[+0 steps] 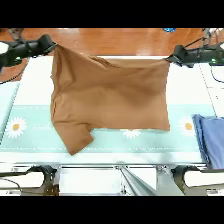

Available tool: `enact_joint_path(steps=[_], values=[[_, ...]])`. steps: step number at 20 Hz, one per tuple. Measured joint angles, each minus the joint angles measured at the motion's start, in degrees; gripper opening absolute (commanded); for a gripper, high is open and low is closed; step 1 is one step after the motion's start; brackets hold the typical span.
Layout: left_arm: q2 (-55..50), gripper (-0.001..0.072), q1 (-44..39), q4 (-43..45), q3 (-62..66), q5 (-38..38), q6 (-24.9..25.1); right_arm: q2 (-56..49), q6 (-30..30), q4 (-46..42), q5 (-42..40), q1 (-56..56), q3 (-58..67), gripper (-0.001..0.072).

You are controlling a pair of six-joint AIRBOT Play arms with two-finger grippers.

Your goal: Fold the shirts.

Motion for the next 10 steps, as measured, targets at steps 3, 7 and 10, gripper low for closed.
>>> enact_joint_path(steps=[3,7,10], values=[[-5.2,0.051,0.9,0.1,5.0,-5.1,-3.0,-5.3,3.6,1.2,1.1,-1.4,4.9,0.0409],[-7.3,0.051,8.6,5.9,8.9,-22.2,-8.5,-5.9,5.4,-2.1,11.0,-7.4,8.5,0.0408],[-5.9,0.051,15.6,12.3,3.1,-37.3,-10.8,-1.9,6.2,-11.8,19.1,-11.6,3.5,0.0408]])
